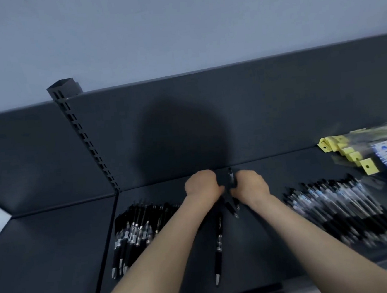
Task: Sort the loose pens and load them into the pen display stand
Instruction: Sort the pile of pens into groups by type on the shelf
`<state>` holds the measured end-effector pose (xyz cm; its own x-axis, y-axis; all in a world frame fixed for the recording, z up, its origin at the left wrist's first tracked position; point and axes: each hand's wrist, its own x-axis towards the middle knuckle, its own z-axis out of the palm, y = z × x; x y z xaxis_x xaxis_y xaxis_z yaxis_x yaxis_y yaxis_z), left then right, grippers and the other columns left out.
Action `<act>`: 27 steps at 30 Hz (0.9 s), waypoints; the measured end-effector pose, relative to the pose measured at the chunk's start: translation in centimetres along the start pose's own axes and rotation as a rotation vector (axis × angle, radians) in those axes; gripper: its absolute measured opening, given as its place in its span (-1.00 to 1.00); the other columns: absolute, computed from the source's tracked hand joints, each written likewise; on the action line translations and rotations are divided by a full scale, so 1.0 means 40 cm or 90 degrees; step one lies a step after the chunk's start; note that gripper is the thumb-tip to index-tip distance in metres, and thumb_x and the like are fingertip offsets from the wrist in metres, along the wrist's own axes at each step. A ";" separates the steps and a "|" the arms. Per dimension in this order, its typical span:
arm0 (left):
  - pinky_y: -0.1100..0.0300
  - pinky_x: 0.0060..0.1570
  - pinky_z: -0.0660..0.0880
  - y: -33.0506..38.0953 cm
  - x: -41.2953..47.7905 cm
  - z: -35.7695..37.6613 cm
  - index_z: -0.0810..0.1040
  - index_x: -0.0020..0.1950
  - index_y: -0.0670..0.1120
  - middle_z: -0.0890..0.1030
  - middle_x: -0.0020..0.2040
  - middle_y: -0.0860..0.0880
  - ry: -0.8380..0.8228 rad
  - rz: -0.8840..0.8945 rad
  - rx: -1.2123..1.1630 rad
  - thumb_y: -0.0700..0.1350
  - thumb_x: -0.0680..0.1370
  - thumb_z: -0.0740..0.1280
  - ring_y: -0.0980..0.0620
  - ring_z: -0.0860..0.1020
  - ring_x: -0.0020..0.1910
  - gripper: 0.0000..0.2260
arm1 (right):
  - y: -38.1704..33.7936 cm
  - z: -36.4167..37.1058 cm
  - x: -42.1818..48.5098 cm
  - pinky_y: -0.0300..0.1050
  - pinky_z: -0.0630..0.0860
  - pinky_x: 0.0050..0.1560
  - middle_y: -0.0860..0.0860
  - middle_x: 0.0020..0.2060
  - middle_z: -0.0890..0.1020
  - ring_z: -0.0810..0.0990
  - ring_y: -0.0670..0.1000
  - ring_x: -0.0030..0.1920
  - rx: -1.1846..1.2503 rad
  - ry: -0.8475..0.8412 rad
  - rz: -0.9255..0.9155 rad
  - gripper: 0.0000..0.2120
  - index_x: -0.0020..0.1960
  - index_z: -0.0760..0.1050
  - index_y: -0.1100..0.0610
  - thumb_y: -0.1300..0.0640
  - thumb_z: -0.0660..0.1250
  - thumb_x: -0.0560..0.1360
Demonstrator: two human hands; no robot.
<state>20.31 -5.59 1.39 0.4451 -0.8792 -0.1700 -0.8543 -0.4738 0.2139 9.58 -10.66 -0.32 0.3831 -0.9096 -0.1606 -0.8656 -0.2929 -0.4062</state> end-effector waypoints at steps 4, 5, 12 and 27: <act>0.16 -0.17 0.50 0.011 0.018 0.033 0.58 0.03 -0.08 0.62 0.00 -0.03 -0.017 -0.026 0.013 0.15 0.47 0.35 -0.04 0.60 -0.03 -0.68 | 0.013 -0.006 -0.007 -0.16 0.41 -0.22 0.11 -0.02 0.62 0.59 0.14 0.00 0.031 0.000 0.016 -0.98 -0.16 0.44 0.12 0.21 0.26 0.44; 0.16 -0.15 0.51 0.015 0.022 0.039 0.58 0.02 -0.08 0.62 0.00 -0.04 -0.019 -0.035 0.002 0.14 0.47 0.35 -0.04 0.60 -0.03 -0.69 | 0.017 -0.008 -0.008 -0.16 0.41 -0.21 0.11 -0.01 0.62 0.59 0.14 0.01 0.035 -0.003 0.020 -0.97 -0.15 0.44 0.11 0.21 0.27 0.43; 0.22 -0.32 0.47 0.038 0.036 0.037 0.60 -0.08 -0.12 0.65 -0.12 -0.07 -0.042 -0.074 -0.077 0.15 0.48 0.31 -0.05 0.64 -0.14 -0.67 | 0.006 -0.011 -0.014 -0.13 0.44 -0.16 0.11 0.05 0.59 0.57 0.15 0.08 0.023 -0.035 0.026 -0.90 -0.10 0.44 0.12 0.25 0.31 0.41; 0.27 -0.56 0.38 0.298 -0.162 0.116 0.50 -0.25 -0.10 0.61 -0.44 -0.03 -0.216 0.059 -0.597 -0.03 0.56 0.32 0.07 0.49 -0.56 -0.77 | 0.366 -0.156 -0.277 -0.10 0.53 -0.12 -0.07 -0.14 0.62 0.61 0.02 -0.14 0.052 0.195 0.063 -0.58 0.18 0.56 -0.13 0.17 0.34 0.36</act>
<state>5.99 -5.33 0.56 0.1623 -0.9228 -0.3494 -0.2590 -0.3815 0.8874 -9.36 -6.72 1.12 0.1725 -0.9825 0.0697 -0.8602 -0.1847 -0.4754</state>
